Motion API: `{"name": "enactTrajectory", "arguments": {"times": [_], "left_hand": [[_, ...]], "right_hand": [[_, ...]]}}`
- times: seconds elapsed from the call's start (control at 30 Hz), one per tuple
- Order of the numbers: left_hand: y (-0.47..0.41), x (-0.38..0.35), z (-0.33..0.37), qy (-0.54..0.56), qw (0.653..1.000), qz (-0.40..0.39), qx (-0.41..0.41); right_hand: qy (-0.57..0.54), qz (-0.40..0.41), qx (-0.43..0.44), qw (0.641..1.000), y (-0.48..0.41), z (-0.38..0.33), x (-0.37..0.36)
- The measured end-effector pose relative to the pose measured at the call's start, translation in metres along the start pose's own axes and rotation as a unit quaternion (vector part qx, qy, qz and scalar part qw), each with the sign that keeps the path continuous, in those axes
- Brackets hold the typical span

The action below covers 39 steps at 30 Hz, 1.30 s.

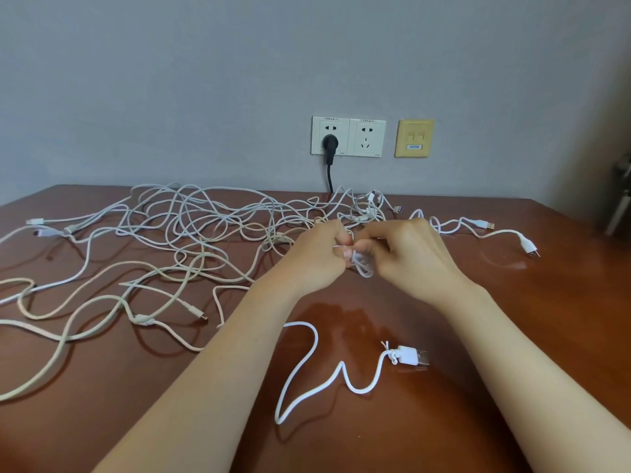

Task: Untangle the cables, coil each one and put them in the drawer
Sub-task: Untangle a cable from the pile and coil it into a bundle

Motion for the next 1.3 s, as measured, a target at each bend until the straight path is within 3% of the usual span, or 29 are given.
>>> {"name": "enactTrajectory", "arguments": {"times": [0.1,0.3,0.4,0.53,0.63,0.73,0.8,0.87,1.0,1.07,1.17,1.3], "left_hand": [[0.000,-0.001,-0.002,0.034,0.999,-0.023,0.017],[0.002,-0.003,-0.005,0.044,0.996,-0.074,0.014],[0.006,-0.004,-0.001,0.076,0.990,-0.117,0.014],[0.009,-0.002,0.008,0.135,0.981,-0.139,0.002],[0.010,-0.001,0.011,0.213,0.970,-0.117,0.016],[0.007,-0.001,0.010,0.266,0.962,-0.057,0.038],[0.004,0.001,0.007,0.278,0.959,-0.008,0.055],[0.002,0.002,0.006,0.281,0.956,0.027,0.073],[-0.006,0.004,-0.002,0.239,0.961,0.103,0.096],[-0.008,0.006,-0.007,0.191,0.968,0.135,0.096],[-0.007,0.007,-0.010,0.149,0.973,0.146,0.099],[-0.008,0.006,-0.009,0.161,0.970,0.143,0.116]], "right_hand": [[-0.047,0.013,-0.053,0.997,-0.001,0.007,0.003],[-0.086,-0.013,-0.051,0.995,-0.001,0.003,0.008],[-0.157,-0.033,-0.097,0.982,-0.002,0.008,0.010],[-0.296,-0.081,-0.242,0.920,0.000,0.021,0.006],[-0.368,-0.052,-0.339,0.864,0.003,0.030,-0.007],[-0.439,-0.021,-0.376,0.816,0.007,0.028,-0.021],[-0.447,0.000,-0.363,0.817,0.005,0.023,-0.025],[-0.417,0.026,-0.335,0.845,0.004,0.020,-0.026],[-0.202,0.066,-0.191,0.958,0.002,0.007,-0.024],[-0.103,0.047,-0.091,0.989,0.004,-0.002,-0.028],[-0.009,0.033,0.012,0.999,0.007,-0.009,-0.032],[0.023,0.133,0.120,0.984,0.007,-0.018,-0.018]]}}
Point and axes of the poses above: each hand's wrist, its own y-axis away from the middle knuckle, its own x-axis out of the back of the hand, z = x × y, the point moved 4 cm from there along -y, towards the middle knuckle, and after that the axes turned 13 degrees about z, right-handed, at the moved point
